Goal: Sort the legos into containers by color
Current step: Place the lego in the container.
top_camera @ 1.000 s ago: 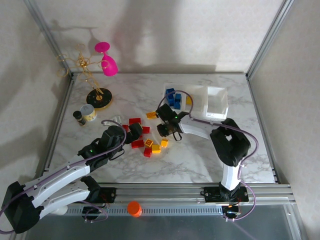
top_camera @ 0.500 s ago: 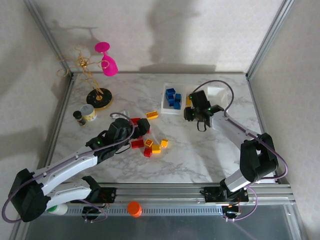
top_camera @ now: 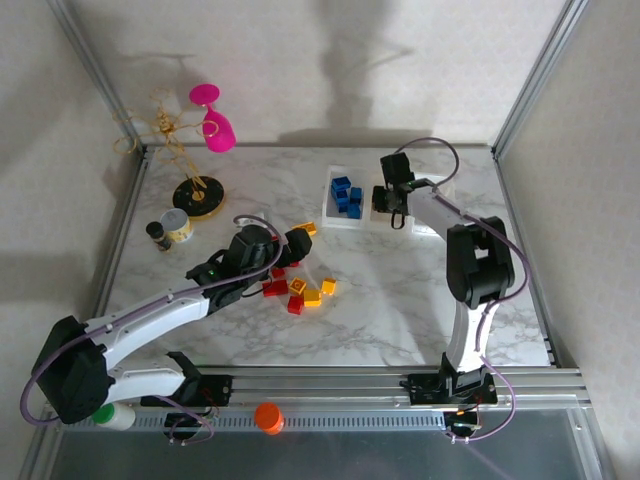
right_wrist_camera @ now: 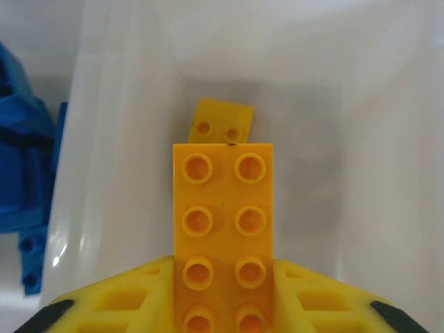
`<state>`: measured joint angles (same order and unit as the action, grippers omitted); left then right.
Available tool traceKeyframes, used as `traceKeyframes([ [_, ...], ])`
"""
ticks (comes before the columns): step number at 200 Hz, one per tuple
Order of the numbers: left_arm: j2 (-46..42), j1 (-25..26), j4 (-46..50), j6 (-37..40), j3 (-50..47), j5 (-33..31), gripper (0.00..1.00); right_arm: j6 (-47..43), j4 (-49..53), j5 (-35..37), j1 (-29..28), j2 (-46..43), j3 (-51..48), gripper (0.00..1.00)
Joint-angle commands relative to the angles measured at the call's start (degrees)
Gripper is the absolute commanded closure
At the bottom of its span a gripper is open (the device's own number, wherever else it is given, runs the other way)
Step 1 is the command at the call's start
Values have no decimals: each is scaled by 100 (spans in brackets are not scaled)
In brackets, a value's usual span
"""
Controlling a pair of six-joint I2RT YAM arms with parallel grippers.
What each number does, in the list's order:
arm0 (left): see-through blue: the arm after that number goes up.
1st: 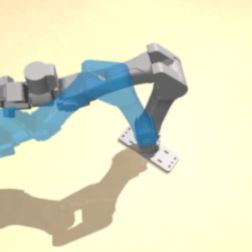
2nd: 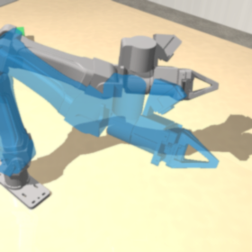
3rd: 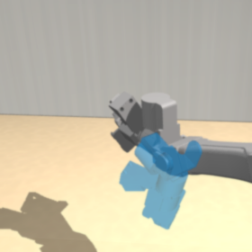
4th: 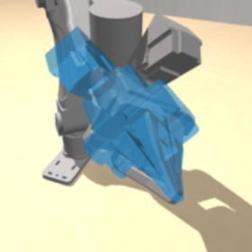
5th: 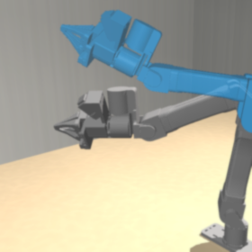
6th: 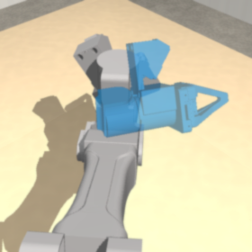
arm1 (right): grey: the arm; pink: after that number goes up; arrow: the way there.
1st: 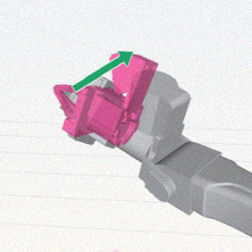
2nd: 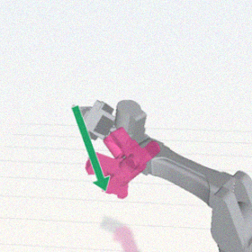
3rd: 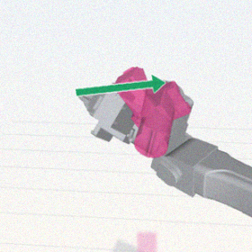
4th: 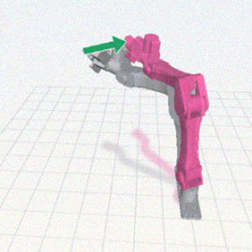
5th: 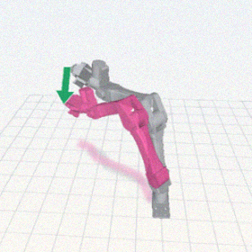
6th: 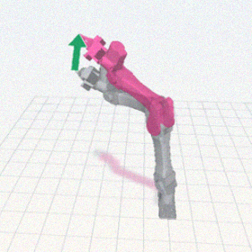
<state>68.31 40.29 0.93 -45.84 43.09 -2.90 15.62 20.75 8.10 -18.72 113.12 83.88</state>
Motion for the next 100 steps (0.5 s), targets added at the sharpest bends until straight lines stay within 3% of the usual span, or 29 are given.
traceKeyframes([
  [1, 68, -22, -140, 124, 191, 78, 0, -150, 17, 82, 96, 325, 401, 66],
  [42, 121, -43, -86, 165, 217, 12, 0, -186, 5, 74, 158, 626, 595, 59],
  [100, 42, -42, -93, 164, 235, 1, 0, -138, -54, -136, 126, -56, 345, 53],
])
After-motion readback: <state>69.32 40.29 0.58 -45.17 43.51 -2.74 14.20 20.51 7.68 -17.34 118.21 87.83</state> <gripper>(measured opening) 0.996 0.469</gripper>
